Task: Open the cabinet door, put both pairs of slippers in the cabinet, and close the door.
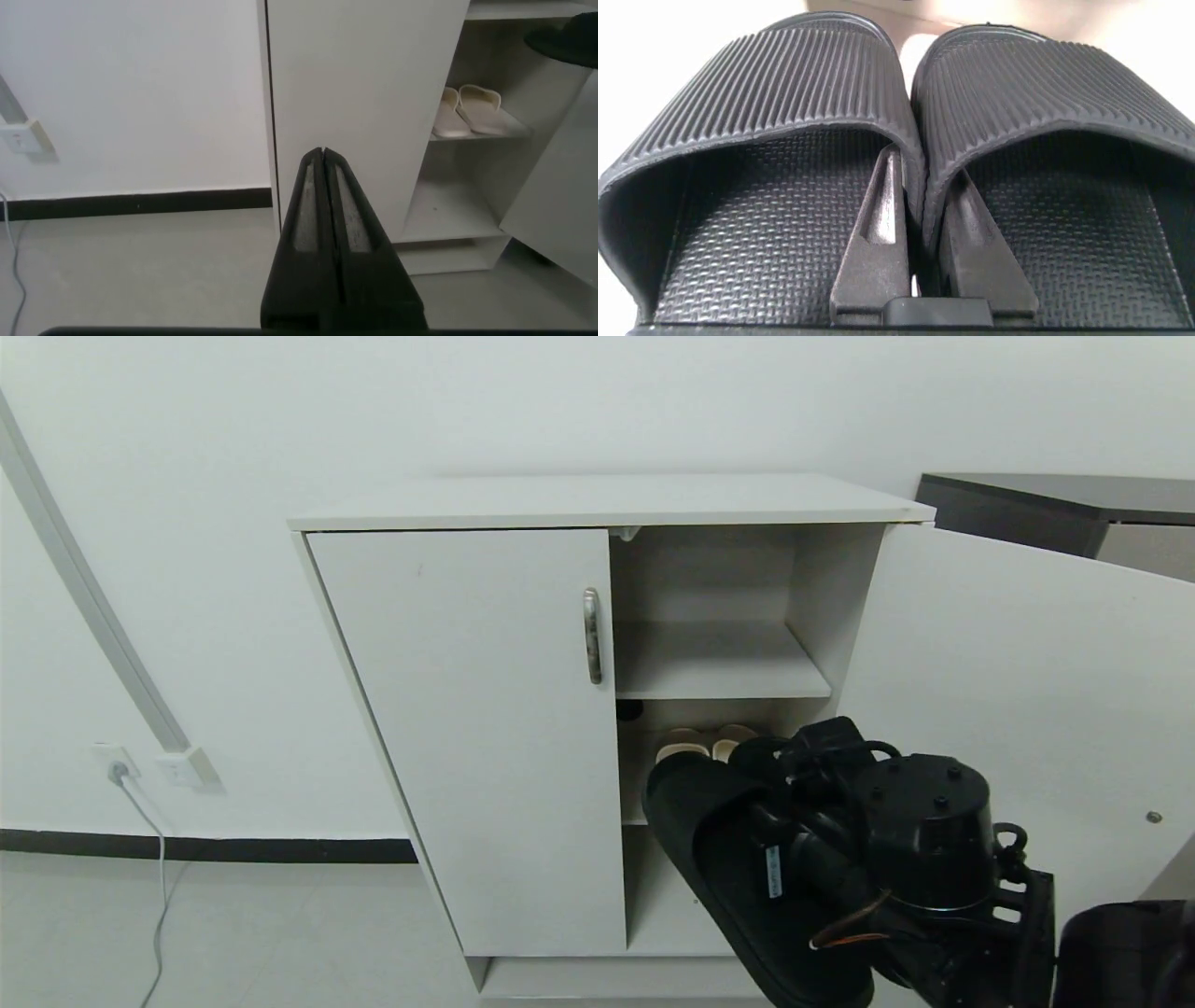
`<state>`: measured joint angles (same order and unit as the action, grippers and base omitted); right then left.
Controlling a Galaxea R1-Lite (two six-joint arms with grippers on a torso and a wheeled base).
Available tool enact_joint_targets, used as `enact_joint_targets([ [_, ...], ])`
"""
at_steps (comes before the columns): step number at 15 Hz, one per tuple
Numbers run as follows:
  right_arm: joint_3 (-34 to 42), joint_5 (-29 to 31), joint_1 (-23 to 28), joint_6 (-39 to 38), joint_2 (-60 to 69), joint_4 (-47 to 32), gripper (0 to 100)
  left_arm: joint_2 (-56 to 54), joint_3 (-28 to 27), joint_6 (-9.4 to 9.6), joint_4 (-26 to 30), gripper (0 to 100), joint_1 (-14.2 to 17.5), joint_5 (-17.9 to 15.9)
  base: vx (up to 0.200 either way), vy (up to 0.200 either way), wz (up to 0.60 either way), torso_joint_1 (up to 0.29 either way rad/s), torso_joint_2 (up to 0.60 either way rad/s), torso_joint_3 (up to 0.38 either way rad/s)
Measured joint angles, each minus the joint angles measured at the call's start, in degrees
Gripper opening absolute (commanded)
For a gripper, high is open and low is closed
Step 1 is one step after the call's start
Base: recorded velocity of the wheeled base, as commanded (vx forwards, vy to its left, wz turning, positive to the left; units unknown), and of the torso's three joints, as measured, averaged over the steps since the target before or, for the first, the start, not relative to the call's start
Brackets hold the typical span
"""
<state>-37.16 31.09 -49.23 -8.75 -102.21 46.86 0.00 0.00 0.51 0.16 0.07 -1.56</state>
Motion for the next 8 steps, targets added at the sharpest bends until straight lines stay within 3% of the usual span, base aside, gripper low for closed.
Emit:
enact_joint_targets([
  [4,-6.61,12.51,-1.54,-3.36,-8.62,-0.37,0,0.00,0.00,0.02,0.02,0,0.00,-0.02,0.000,0.000,0.00,0.000,0.00,0.000],
  [6,-11.54,13.69,-1.76,-4.88,-11.46,-3.51,0,0.00,0.00,0.02,0.02,0,0.00,0.00,0.000,0.000,0.00,0.000,0.00,0.000],
  [8,-17.36,13.86,-1.54,-8.05,-12.68,-13.23,0,0.00,0.00,0.02,0.02,0,-0.02,-0.02,0.000,0.000,0.00,0.000,0.00,0.000],
])
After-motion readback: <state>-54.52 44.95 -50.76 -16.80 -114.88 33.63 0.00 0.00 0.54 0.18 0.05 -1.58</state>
